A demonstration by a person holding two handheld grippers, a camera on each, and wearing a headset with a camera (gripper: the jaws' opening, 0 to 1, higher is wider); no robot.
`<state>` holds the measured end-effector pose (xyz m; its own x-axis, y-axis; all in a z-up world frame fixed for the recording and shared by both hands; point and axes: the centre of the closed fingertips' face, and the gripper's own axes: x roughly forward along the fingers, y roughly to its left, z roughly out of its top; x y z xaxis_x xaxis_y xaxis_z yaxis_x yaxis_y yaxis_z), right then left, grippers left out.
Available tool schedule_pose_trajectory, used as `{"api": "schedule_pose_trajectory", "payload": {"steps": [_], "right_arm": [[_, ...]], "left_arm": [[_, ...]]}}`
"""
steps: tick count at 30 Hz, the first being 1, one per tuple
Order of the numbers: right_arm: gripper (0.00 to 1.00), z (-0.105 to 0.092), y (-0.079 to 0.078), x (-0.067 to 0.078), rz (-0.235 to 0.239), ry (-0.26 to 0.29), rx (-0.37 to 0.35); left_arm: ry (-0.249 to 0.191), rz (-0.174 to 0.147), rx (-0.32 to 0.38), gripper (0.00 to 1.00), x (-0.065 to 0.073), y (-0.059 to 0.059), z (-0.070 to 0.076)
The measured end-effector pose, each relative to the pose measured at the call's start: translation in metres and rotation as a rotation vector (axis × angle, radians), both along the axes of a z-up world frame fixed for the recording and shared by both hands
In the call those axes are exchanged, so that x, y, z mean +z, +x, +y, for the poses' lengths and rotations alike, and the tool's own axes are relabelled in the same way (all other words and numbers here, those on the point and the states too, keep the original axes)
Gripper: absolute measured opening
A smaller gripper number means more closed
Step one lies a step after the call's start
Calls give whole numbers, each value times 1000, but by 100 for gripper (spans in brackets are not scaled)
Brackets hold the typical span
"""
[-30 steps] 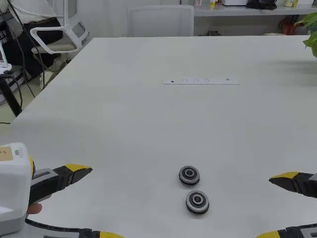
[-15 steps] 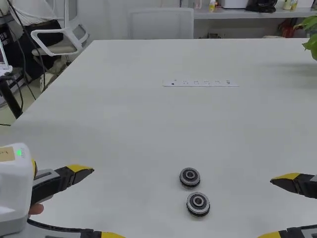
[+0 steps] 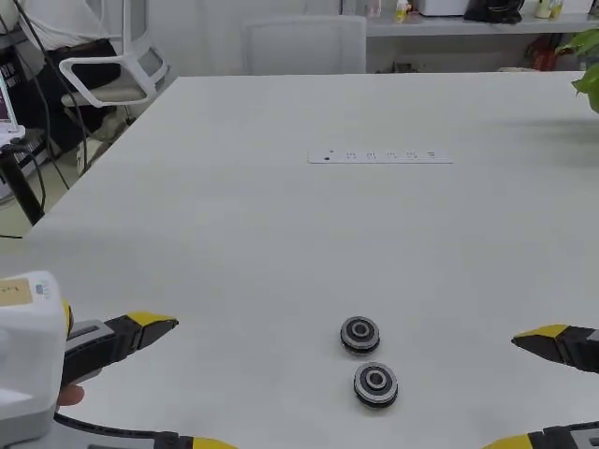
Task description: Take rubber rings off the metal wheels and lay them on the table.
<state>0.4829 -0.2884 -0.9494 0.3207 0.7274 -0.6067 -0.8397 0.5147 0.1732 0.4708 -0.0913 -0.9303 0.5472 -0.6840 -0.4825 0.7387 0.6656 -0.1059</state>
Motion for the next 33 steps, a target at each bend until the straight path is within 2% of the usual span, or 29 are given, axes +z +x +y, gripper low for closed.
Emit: {"api": "schedule_pose_trajectory", "payload": {"steps": [9,28,30,33], "right_arm": [[92,0,0,0,-3,-7,1],[91,-2,3,3,-6,18,-20],[92,-4,6,3,-7,18,-31],[92,-5,8,10,-9,55,-48]], "left_arm": [[-5,2,3,97,0,0,1],[-2,-7,11,97,1,2,2],[11,-7,11,97,0,2,2],[63,-18,-2,97,-1,2,4]]}}
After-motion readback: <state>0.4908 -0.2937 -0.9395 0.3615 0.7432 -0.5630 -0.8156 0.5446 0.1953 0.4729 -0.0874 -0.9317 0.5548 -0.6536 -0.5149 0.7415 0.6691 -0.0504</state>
